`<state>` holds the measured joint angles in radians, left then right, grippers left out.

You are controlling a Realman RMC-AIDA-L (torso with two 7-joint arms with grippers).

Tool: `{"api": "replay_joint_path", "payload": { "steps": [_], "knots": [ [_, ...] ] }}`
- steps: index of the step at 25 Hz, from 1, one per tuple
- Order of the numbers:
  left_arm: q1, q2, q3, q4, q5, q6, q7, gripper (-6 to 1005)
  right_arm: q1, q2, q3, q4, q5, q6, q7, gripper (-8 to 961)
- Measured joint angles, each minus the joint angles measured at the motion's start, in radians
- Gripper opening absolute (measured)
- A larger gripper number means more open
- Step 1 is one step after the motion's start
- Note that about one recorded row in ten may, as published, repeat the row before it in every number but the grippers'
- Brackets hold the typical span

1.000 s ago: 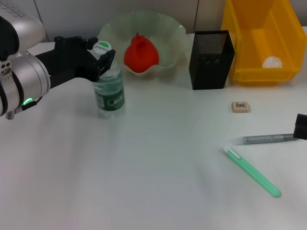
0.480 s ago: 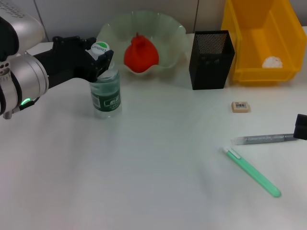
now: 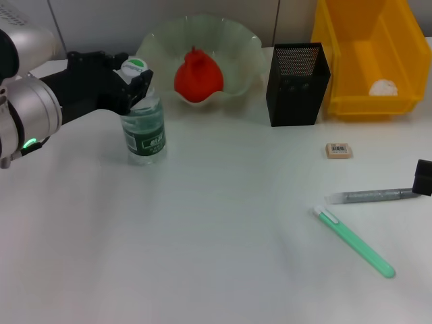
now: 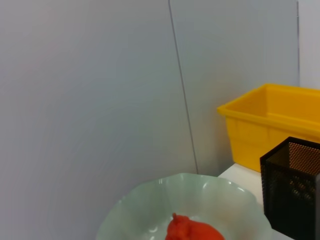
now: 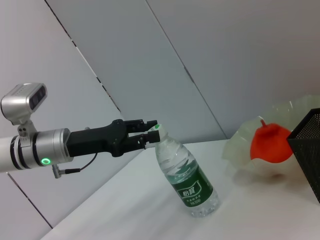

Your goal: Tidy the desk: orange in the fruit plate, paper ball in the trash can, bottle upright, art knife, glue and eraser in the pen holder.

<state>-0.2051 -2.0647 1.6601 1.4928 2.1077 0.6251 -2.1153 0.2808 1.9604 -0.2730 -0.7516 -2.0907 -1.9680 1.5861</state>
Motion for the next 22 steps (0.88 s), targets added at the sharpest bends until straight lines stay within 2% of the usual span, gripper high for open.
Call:
{"api": "replay_joint_path", "payload": {
  "steps": [22],
  "knots": [
    [0.024,0.0,-0.02,0.0,-0.002,0.011,0.01,424,0.005,0.001,0.0,0.0,0.0,-0.001,0.005,578]
  ]
}}
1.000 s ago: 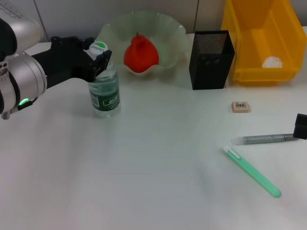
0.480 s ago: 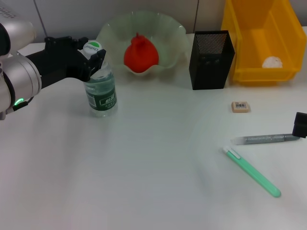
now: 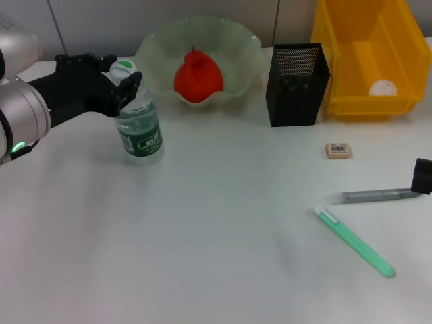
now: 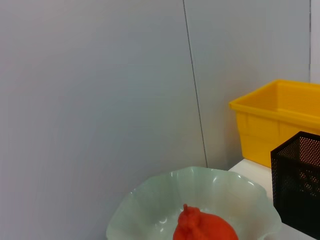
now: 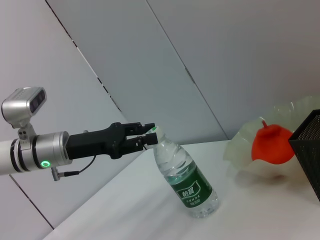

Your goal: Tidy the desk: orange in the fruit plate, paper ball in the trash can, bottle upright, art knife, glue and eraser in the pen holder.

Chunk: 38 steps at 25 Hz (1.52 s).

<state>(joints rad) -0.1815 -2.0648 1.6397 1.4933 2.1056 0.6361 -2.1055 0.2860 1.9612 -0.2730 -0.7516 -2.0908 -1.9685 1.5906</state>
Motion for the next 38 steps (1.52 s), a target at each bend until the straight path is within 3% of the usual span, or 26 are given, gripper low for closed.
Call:
{"api": "replay_joint_path", "payload": {
  "steps": [38],
  "knots": [
    [-0.005,0.0,-0.013,-0.012,0.006,0.045,0.002,432,-0.008,0.009,-0.002,0.0,0.0,-0.004,-0.004,578]
  ]
}}
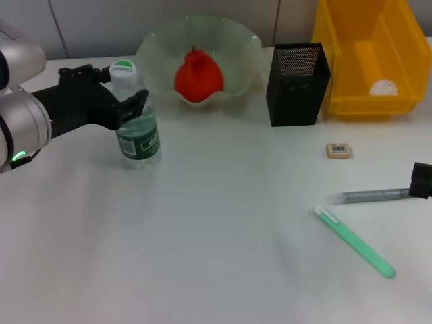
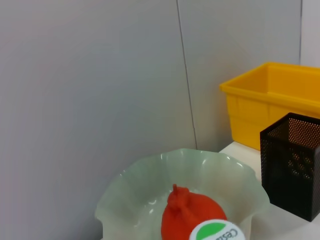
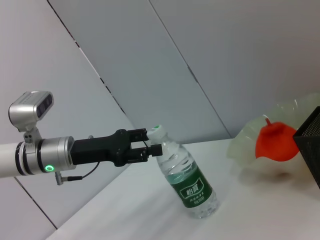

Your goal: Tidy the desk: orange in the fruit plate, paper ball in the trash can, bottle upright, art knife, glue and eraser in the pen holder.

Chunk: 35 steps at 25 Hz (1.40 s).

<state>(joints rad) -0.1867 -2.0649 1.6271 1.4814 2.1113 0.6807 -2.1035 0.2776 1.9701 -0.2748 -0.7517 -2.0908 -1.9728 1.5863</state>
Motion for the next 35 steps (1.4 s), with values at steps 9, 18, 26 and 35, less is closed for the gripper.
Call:
{"api": "replay_joint_path", "payload": {
  "steps": [9,18,26,35],
  "knots": [
    [-0.002,-0.001,-0.012,0.004,-0.008,-0.002,-0.001,694,0.001,-0.001,0.0,0.0,0.0,0.0,0.0,577],
    [0.002,-0.001,-0.032,0.011,-0.009,-0.004,-0.001,755,0.006,-0.001,0.0,0.0,0.0,0.0,0.001,577],
    [0.018,-0.001,-0.087,0.049,-0.01,0.043,-0.001,756,0.014,-0.002,0.0,0.0,0.0,0.002,0.008,577],
    [0.064,-0.002,-0.116,0.16,-0.015,0.129,0.037,756,0.033,-0.002,0.0,0.0,0.0,0.014,0.009,576]
  ]
}}
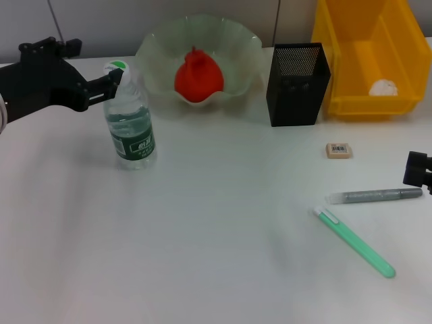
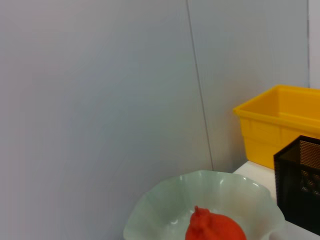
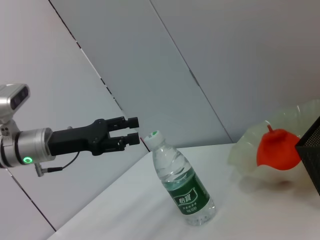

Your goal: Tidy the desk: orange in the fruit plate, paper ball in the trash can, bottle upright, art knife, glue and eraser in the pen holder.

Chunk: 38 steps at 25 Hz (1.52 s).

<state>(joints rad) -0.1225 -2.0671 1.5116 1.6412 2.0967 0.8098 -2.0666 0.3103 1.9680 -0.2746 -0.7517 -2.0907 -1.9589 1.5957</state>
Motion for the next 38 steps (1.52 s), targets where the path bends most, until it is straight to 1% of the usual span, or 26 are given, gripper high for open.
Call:
{"api": "replay_joint_path", "payload": {
  "steps": [5,10,12,14,15,18,19,20,24,28,32,33,34,35,37,38],
  "knots": [
    [0.009,0.001,-0.001,0.016,0.0,0.019,0.01,755,0.004,0.0,0.0,0.0,0.0,0.004,0.001,576],
    [0.013,0.003,-0.009,0.042,-0.019,0.081,0.031,754,0.007,-0.001,-0.023,0.0,-0.001,0.021,0.014,576],
    [0.013,0.002,-0.027,0.044,-0.051,0.118,0.048,754,0.009,-0.001,-0.034,-0.003,-0.001,0.029,0.021,576],
    [0.014,0.001,-0.062,0.04,-0.133,0.18,0.093,754,0.017,-0.001,-0.042,-0.009,-0.007,0.041,0.031,576],
    [0.014,0.001,-0.062,0.04,-0.133,0.18,0.093,754,0.017,-0.001,-0.042,-0.009,-0.007,0.041,0.031,576],
    [0.022,0.002,-0.085,0.037,-0.191,0.237,0.125,754,0.031,0.0,-0.049,-0.018,-0.023,0.061,0.056,575],
    [0.025,0.001,-0.096,0.036,-0.22,0.301,0.159,753,0.042,0.001,-0.052,-0.03,-0.036,0.074,0.082,575],
    [0.025,0.001,-0.096,0.036,-0.22,0.301,0.159,753,0.042,0.001,-0.052,-0.03,-0.036,0.074,0.082,575],
    [0.026,-0.002,-0.093,0.025,-0.242,0.389,0.207,753,0.078,0.007,-0.062,-0.065,-0.066,0.103,0.155,575],
    [0.023,-0.001,-0.093,0.002,-0.273,0.425,0.226,753,0.095,0.008,-0.087,-0.085,-0.068,0.118,0.201,575],
    [0.011,0.001,-0.106,-0.039,-0.323,0.485,0.278,752,0.114,0.017,-0.138,-0.144,-0.068,0.125,0.279,575],
    [0.005,0.002,-0.108,-0.051,-0.331,0.501,0.292,752,0.118,0.023,-0.152,-0.164,-0.068,0.126,0.3,575],
    [-0.008,0.002,-0.112,-0.076,-0.336,0.529,0.308,749,0.127,0.034,-0.178,-0.203,-0.069,0.128,0.335,575],
    [-0.018,0.002,-0.116,-0.091,-0.336,0.542,0.313,748,0.131,0.041,-0.193,-0.225,-0.07,0.132,0.356,575],
    [-0.042,0.002,-0.127,-0.127,-0.337,0.562,0.32,746,0.137,0.049,-0.223,-0.256,-0.075,0.141,0.39,575],
    [-0.042,0.002,-0.127,-0.127,-0.337,0.562,0.32,745,0.137,0.049,-0.223,-0.256,-0.075,0.141,0.39,575]
  ]
}}
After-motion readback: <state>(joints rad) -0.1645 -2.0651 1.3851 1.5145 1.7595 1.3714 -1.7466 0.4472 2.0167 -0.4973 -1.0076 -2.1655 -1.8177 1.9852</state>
